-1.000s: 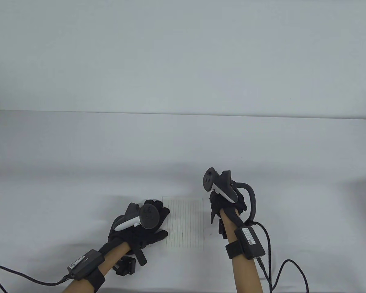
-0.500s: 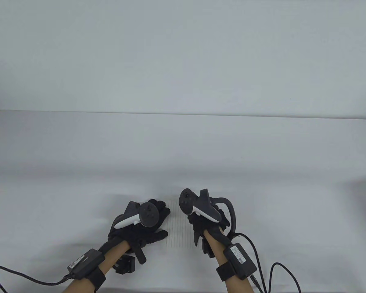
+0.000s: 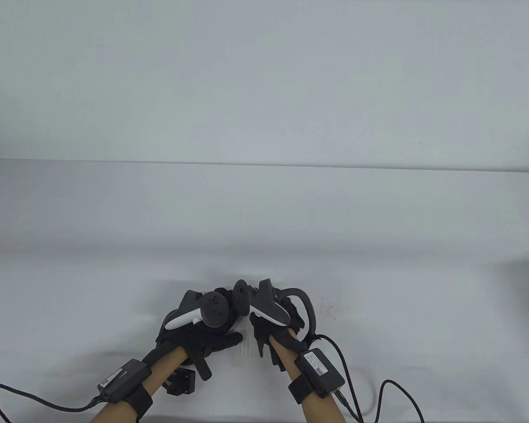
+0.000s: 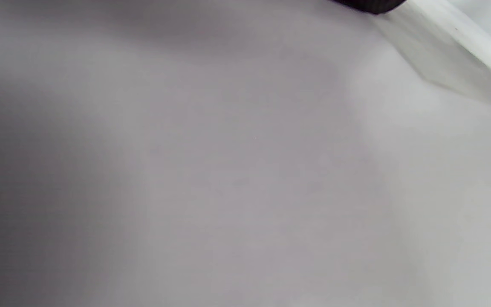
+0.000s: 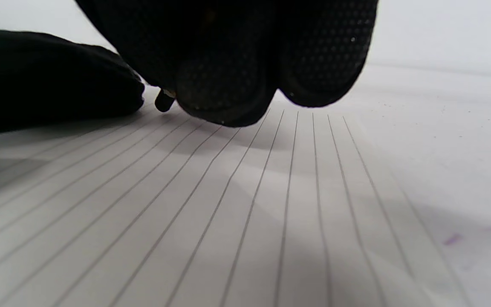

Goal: Apply wax crayon on paper

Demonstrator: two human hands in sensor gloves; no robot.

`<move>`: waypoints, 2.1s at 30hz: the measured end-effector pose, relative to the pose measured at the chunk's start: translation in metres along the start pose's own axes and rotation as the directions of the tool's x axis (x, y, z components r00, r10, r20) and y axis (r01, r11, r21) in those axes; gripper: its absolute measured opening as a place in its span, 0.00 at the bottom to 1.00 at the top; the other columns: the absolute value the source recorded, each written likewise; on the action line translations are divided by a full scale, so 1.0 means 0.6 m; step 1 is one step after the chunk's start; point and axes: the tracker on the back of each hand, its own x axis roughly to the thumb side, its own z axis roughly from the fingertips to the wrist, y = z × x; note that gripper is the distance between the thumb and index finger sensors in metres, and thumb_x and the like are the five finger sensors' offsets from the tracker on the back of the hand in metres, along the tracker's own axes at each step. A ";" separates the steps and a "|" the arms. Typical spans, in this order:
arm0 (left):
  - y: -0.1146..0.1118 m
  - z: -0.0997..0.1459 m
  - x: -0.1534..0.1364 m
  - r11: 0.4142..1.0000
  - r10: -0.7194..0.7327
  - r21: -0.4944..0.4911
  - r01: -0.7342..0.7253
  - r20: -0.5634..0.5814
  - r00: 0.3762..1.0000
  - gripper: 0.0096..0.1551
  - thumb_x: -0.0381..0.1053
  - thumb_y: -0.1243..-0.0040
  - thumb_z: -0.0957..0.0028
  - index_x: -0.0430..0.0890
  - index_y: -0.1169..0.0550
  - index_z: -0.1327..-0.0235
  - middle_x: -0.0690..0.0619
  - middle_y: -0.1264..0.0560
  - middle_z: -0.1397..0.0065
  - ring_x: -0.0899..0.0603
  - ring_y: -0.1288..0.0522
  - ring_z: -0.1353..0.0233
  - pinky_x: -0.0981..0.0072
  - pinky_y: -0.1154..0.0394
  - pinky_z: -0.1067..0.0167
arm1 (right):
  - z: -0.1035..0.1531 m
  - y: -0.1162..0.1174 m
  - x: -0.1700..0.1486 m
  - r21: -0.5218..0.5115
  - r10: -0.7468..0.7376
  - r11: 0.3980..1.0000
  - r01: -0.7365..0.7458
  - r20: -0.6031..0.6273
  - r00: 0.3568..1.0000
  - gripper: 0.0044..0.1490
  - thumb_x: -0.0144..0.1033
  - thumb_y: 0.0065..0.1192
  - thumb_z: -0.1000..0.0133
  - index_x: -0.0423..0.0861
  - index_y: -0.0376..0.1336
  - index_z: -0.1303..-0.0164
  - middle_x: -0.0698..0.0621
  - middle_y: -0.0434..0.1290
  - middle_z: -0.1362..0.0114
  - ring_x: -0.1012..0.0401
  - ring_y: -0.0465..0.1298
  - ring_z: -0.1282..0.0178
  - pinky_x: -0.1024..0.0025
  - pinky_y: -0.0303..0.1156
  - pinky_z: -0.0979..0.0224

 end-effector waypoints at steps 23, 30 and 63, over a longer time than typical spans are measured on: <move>0.003 0.000 0.004 0.999 -0.044 0.014 0.044 -0.014 0.999 0.46 0.69 0.65 0.41 0.66 0.73 0.24 0.69 0.81 0.19 0.53 0.85 0.18 0.45 0.87 0.28 | 0.024 -0.002 0.026 0.055 0.142 0.988 -0.147 0.088 0.986 0.25 0.35 0.67 0.45 0.48 0.68 0.36 0.44 0.77 0.42 0.69 0.81 0.62 0.69 0.80 0.51; 0.003 0.000 0.006 0.999 -0.048 0.014 0.048 -0.015 0.999 0.46 0.69 0.65 0.41 0.66 0.73 0.24 0.68 0.81 0.19 0.52 0.85 0.18 0.45 0.87 0.28 | 0.044 -0.003 0.035 0.099 0.179 0.976 -0.193 0.135 0.975 0.25 0.35 0.67 0.45 0.47 0.68 0.36 0.44 0.77 0.42 0.68 0.81 0.62 0.69 0.79 0.51; -0.001 0.000 0.004 1.000 -0.020 0.004 0.020 -0.003 1.000 0.46 0.69 0.65 0.41 0.66 0.74 0.25 0.69 0.82 0.20 0.53 0.87 0.19 0.45 0.89 0.29 | -0.007 -0.001 0.012 0.061 0.054 0.997 -0.056 0.032 0.998 0.24 0.37 0.60 0.41 0.50 0.67 0.35 0.45 0.75 0.42 0.66 0.79 0.57 0.65 0.77 0.46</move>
